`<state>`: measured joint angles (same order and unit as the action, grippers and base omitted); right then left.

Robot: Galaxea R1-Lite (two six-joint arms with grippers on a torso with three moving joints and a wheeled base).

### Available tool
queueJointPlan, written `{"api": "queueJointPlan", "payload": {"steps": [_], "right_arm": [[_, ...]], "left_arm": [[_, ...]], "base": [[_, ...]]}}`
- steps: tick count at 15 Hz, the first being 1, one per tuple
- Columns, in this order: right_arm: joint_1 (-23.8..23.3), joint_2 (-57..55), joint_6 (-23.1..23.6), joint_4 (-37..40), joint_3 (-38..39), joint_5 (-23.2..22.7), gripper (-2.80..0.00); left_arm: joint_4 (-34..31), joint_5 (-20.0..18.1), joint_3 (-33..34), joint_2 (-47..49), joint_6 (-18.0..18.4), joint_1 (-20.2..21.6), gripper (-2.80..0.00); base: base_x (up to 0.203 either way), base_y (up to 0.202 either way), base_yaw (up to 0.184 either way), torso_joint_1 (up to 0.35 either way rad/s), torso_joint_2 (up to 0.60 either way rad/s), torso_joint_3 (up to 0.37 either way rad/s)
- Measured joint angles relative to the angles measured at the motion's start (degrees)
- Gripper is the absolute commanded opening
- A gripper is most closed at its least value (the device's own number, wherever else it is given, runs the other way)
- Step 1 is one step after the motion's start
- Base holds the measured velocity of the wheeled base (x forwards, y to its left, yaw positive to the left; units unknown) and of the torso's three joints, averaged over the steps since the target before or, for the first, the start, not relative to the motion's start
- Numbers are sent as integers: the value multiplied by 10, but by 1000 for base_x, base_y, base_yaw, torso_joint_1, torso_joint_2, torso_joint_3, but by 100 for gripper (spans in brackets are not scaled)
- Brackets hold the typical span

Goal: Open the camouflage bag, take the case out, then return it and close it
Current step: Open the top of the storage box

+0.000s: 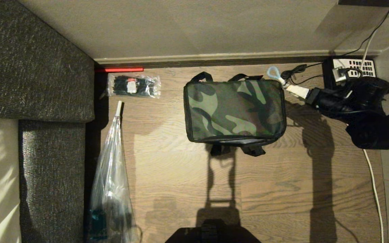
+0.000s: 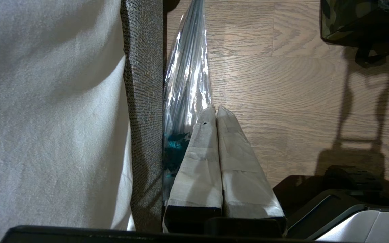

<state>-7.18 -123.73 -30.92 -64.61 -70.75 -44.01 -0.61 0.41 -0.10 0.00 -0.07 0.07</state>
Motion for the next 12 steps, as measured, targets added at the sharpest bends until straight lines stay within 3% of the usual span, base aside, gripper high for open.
{"api": "queueJointPlan", "payload": {"steps": [2,5,9,12], "right_arm": [[-26,17,42,4,35,-2,0],[-54,43,53,-2,77,-6,0],[-59,86,19,14,154,-5,0],[-23,119,4,24,217,-2,0]], "left_arm": [[0,0,0,0,0,0,-280],[0,0,0,0,0,0,-280],[0,0,0,0,0,0,-280],[0,0,0,0,0,-1,-280]], "base": [[0,0,0,0,0,0],[0,0,0,0,0,0],[0,0,0,0,0,0],[0,0,0,0,0,0]]}}
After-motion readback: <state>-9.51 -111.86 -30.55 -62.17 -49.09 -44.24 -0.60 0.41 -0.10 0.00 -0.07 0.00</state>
